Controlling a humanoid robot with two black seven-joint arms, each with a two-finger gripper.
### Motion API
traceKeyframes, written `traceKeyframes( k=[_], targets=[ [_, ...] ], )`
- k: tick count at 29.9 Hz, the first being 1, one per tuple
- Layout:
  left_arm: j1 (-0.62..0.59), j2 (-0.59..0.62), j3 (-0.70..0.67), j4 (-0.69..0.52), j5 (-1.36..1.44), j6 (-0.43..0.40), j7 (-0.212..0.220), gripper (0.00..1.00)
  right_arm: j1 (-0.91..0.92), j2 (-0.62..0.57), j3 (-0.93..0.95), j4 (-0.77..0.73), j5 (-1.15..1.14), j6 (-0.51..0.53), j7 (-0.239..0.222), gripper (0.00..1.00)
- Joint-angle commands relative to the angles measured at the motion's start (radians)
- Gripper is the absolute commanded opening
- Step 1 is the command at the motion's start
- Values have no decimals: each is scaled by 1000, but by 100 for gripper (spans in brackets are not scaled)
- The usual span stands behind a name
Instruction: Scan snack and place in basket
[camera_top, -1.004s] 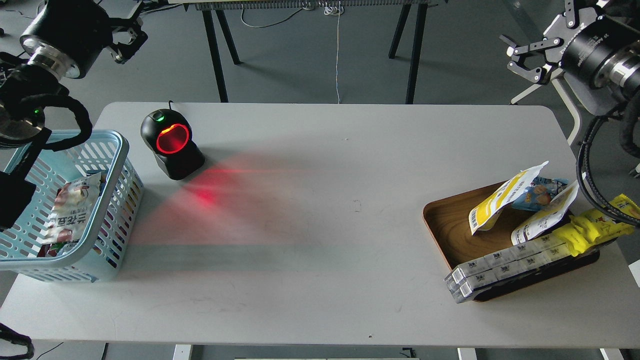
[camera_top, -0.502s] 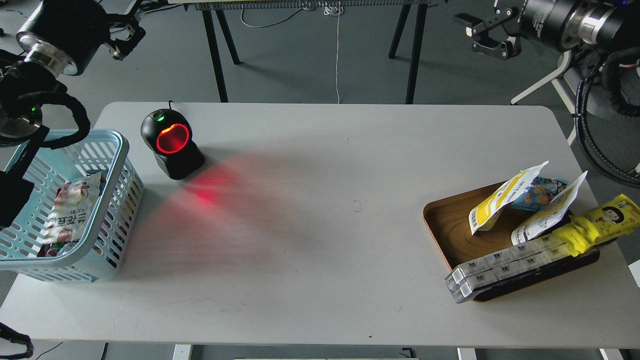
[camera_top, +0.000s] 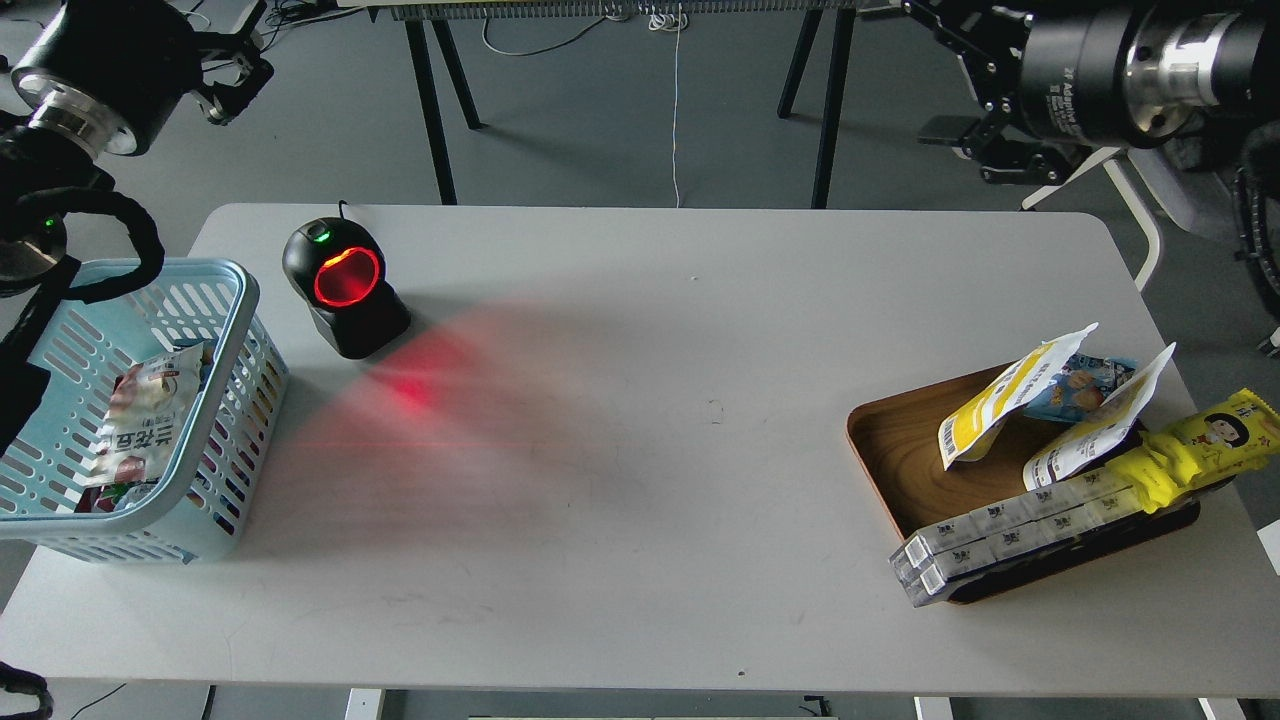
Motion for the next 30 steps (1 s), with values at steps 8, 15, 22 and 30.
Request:
traceKeyframes(
  k=[8,15,22,30],
  targets=[
    [8,6,0,0,0,0,-2,100,-10,-26,-251,1,-45,-20,-1,99],
    [10,6,1,2,0,0,-2,100,-131,-112,-245,1,-44,-7,-3,99],
    [8,6,4,2,0,3,0,100,-230,-136,-227,0,-44,-12,2,98],
    [8,5,4,2,0,6,0,100,-372,-132,-120,-2,-47,-69,3,95]
  ],
)
